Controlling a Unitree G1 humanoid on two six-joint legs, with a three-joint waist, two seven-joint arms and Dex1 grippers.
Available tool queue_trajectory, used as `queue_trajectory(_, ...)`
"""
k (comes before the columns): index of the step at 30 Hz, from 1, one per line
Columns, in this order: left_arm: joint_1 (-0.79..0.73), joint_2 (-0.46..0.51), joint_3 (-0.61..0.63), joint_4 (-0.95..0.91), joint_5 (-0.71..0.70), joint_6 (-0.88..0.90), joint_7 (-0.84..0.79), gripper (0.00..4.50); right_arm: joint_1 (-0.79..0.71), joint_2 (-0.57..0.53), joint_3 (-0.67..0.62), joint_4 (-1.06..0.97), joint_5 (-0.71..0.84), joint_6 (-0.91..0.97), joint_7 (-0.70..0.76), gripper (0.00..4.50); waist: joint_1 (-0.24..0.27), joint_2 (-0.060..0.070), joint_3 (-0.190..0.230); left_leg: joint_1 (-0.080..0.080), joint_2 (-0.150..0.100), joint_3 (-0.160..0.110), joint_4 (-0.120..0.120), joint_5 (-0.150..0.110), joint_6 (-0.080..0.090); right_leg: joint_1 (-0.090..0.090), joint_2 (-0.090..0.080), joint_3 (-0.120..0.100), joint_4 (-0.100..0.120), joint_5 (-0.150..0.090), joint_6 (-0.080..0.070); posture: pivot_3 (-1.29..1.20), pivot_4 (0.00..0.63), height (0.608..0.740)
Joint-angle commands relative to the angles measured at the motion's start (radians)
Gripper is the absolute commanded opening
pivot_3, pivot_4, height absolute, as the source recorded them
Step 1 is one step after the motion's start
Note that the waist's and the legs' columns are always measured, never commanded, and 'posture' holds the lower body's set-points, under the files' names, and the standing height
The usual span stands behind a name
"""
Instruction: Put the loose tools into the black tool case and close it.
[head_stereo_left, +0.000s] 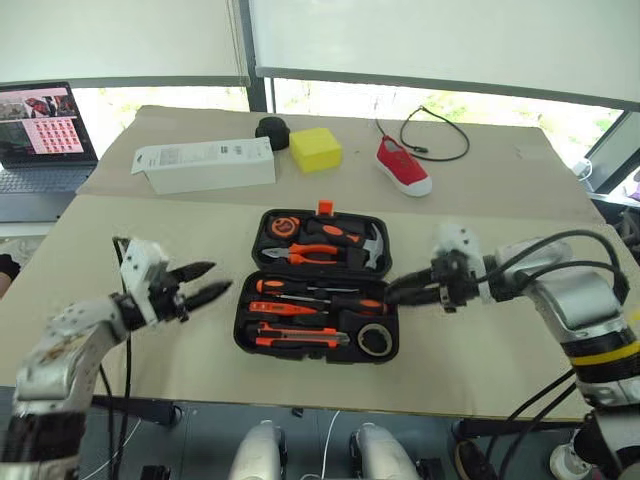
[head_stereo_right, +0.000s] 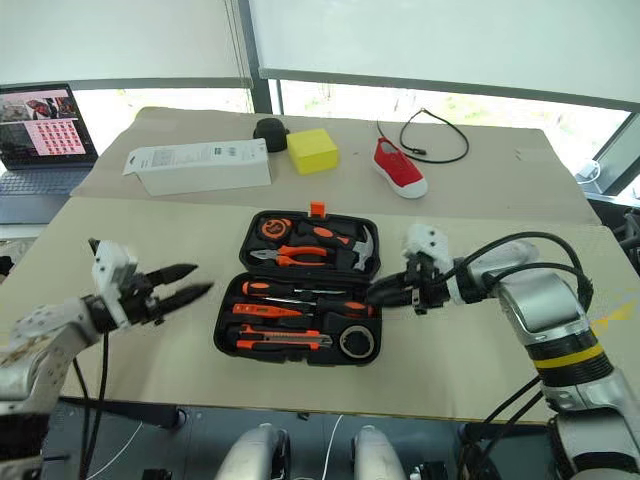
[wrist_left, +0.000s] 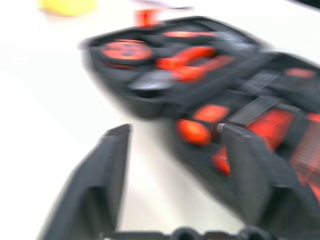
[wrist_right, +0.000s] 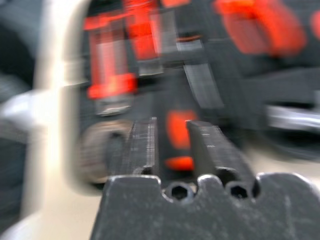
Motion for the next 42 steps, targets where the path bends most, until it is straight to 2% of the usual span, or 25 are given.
queue_trajectory(1,-0.088,-0.051,-0.082,0.064,0.099,-0.037,0.067,1.32,0.000,0.035,-0.017,0.083,-0.106,-0.200,-0.095,0.00,-0.001,0.000,0.000,-0.001,0.000,0.000,0.000,0.000,0.000,-0.001,0.000,0.000,0.000,0.000,0.000,0.00,0.150,0.740)
queue_trajectory(4,-0.150,-0.086,-0.158,0.122,0.161,-0.029,0.077,0.15,0.000,0.076,0.014,0.147,-0.174,-0.251,-0.145,0.00,-0.002,0.000,0.000,-0.002,0.000,0.000,0.001,0.000,0.000,-0.002,0.000,0.000,0.001,0.000,0.000,0.00,0.150,0.740)
queue_trajectory(5,-0.158,-0.092,-0.172,0.130,0.164,-0.017,0.069,0.04,-0.001,0.087,0.022,0.162,-0.188,-0.255,-0.153,0.00,-0.003,0.000,0.000,-0.002,0.000,0.000,0.001,0.000,0.000,-0.002,0.000,0.000,0.001,0.000,0.000,0.00,0.150,0.740)
queue_trajectory(12,-0.204,-0.137,-0.194,0.155,0.169,-0.011,0.045,0.04,-0.002,0.149,0.038,0.180,-0.206,-0.276,-0.150,0.00,-0.004,0.000,0.000,-0.002,0.000,0.000,0.001,0.000,0.000,-0.002,0.000,0.000,0.001,0.000,0.000,0.00,0.150,0.740)
queue_trajectory(15,-0.182,-0.138,-0.220,0.110,0.149,-0.017,-0.034,0.04,0.037,0.147,0.030,0.109,-0.181,-0.231,-0.127,0.00,0.000,0.000,0.000,-0.002,0.000,0.000,0.003,0.000,0.000,-0.001,0.000,0.000,0.001,0.001,0.001,0.00,0.150,0.740)
queue_trajectory(21,-0.140,-0.120,-0.226,0.039,0.146,0.015,-0.080,0.04,0.137,0.120,-0.010,-0.042,-0.161,-0.142,-0.143,0.00,0.006,0.000,0.000,-0.003,0.000,-0.001,0.002,0.000,0.000,-0.001,0.000,0.000,0.000,0.001,0.001,0.00,0.150,0.740)
queue_trajectory(26,-0.110,-0.112,-0.186,-0.011,0.121,0.062,-0.072,0.04,0.211,0.089,-0.078,-0.128,-0.153,-0.081,-0.176,0.00,0.011,0.000,0.000,-0.003,0.000,0.000,0.002,-0.001,0.000,-0.001,-0.001,0.000,0.000,0.000,0.001,0.00,0.150,0.740)
queue_trajectory(31,-0.081,-0.075,-0.114,-0.031,0.074,0.089,-0.088,0.04,0.237,0.052,-0.149,-0.103,-0.161,-0.096,-0.224,0.00,0.012,0.000,0.000,-0.003,0.000,-0.001,0.003,-0.001,0.000,-0.001,0.000,0.000,0.000,0.000,0.001,0.00,0.150,0.740)
queue_trajectory(33,-0.086,-0.035,-0.059,-0.040,0.021,0.192,-0.077,0.53,0.222,0.048,-0.228,-0.169,-0.009,0.129,-0.203,0.57,0.011,0.000,0.000,-0.002,0.000,0.000,0.003,-0.001,0.000,0.000,0.000,0.000,0.000,0.001,0.001,0.00,0.150,0.740)
queue_trajectory(34,-0.105,0.023,-0.061,-0.053,0.007,0.310,-0.077,0.56,0.198,0.042,-0.261,-0.198,0.053,0.246,-0.206,0.61,0.009,0.000,0.000,-0.002,0.000,0.000,0.003,-0.001,0.000,0.000,0.000,0.000,0.000,0.001,0.001,0.00,0.150,0.740)
queue_trajectory(35,-0.138,0.060,-0.057,-0.062,-0.005,0.411,-0.055,1.07,0.165,0.043,-0.291,-0.217,0.105,0.371,-0.227,1.12,0.007,-0.001,0.001,-0.002,0.000,-0.001,0.003,0.000,0.000,0.000,0.000,0.000,0.001,0.001,0.001,0.00,0.150,0.740)
queue_trajectory(37,-0.208,0.086,-0.045,-0.056,-0.056,0.549,-0.029,1.71,0.090,0.013,-0.286,-0.241,0.127,0.640,-0.298,1.76,-0.001,-0.001,0.001,-0.002,0.001,-0.004,0.003,0.000,0.000,-0.001,0.001,0.000,0.002,0.001,0.001,0.00,0.150,0.740)
queue_trajectory(39,-0.285,0.082,-0.057,-0.029,-0.066,0.640,0.009,2.46,-0.020,0.006,-0.252,-0.221,0.137,0.846,-0.351,2.49,-0.004,-0.001,0.002,-0.002,0.001,-0.007,0.003,0.000,0.000,-0.001,0.001,0.000,0.004,0.001,0.001,0.00,0.150,0.740)
queue_trajectory(42,-0.390,0.025,-0.068,0.034,-0.060,0.737,0.086,3.52,-0.162,0.052,-0.256,-0.136,0.151,0.988,-0.408,3.50,-0.005,-0.001,0.001,0.001,0.000,-0.007,0.003,0.000,0.000,0.002,0.001,0.000,0.003,0.001,0.001,0.00,0.150,0.740)
